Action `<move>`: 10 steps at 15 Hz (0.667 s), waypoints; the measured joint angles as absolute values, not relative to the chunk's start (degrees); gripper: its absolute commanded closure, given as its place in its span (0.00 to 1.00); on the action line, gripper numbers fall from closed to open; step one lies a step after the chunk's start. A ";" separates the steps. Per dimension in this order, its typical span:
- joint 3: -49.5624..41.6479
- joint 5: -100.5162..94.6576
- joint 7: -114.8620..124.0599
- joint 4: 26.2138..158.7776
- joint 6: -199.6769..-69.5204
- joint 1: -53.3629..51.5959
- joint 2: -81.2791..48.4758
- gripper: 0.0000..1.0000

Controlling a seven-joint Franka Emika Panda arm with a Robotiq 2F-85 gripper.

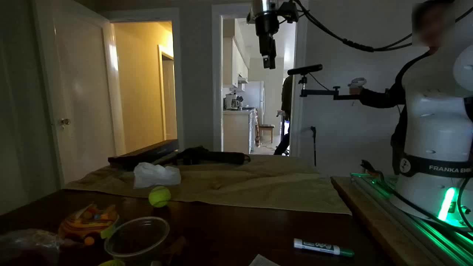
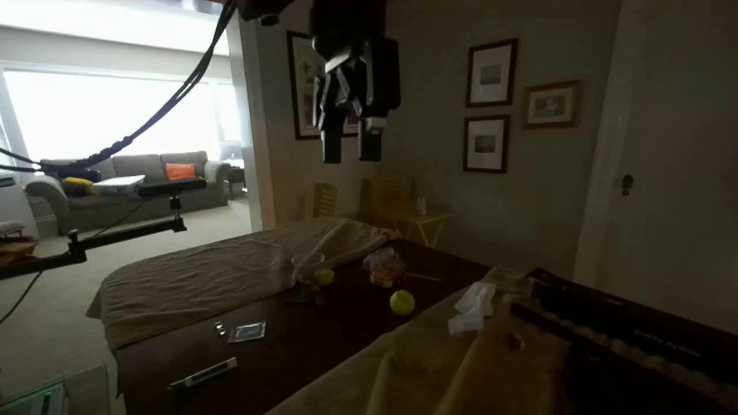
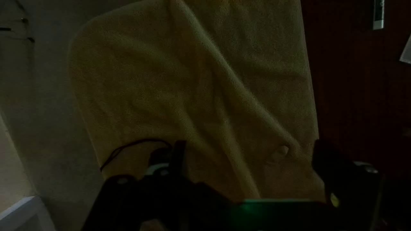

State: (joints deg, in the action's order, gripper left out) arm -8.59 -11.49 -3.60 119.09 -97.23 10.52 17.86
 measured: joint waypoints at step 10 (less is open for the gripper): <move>-8.20 -11.49 -3.54 119.73 -97.39 9.75 17.07 0.00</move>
